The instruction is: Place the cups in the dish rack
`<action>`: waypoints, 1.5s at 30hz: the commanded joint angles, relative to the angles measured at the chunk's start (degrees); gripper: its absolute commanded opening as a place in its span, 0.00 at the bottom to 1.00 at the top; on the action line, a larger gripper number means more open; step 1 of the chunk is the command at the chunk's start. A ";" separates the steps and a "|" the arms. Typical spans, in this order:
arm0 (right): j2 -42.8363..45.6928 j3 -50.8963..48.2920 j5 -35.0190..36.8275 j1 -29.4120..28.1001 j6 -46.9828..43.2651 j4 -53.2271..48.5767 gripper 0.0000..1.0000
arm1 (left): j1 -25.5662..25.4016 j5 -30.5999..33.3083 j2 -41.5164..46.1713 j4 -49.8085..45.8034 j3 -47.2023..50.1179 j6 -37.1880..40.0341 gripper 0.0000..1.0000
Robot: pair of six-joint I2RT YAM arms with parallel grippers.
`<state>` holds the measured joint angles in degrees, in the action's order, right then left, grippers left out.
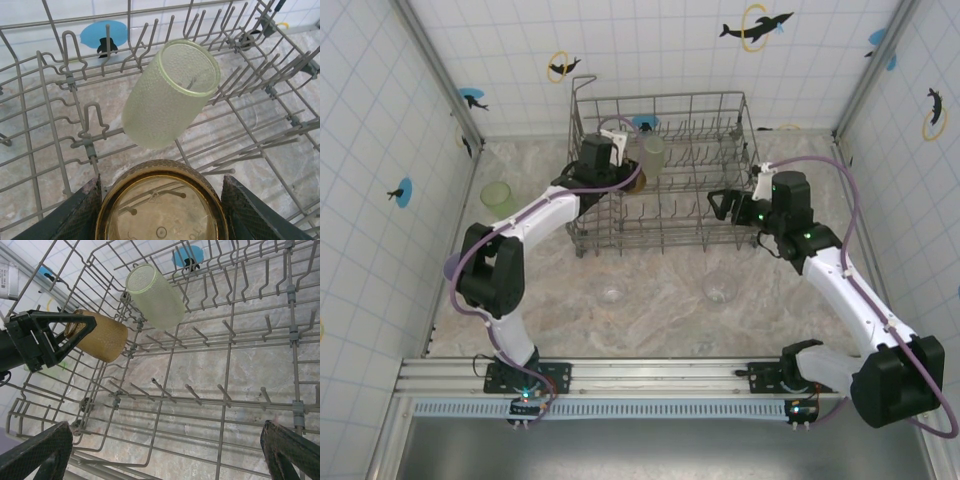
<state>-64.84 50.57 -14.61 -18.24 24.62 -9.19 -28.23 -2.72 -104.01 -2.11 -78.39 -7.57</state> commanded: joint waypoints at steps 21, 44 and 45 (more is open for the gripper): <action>1.55 -0.90 0.99 -0.79 -0.14 -0.33 1.00 | -1.92 8.39 -2.77 7.26 3.92 0.84 0.48; 2.52 -0.10 0.09 -0.90 -0.45 -2.27 1.00 | -2.01 7.22 7.94 4.89 2.82 -10.83 0.97; 2.50 0.16 0.20 -0.90 -0.50 -2.65 1.00 | -1.96 7.66 8.56 4.01 2.78 -11.10 0.97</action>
<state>-63.46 50.54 -14.02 -18.79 24.58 -10.22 -30.33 4.58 -98.10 4.45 -74.76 -16.08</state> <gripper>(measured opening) 0.996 0.973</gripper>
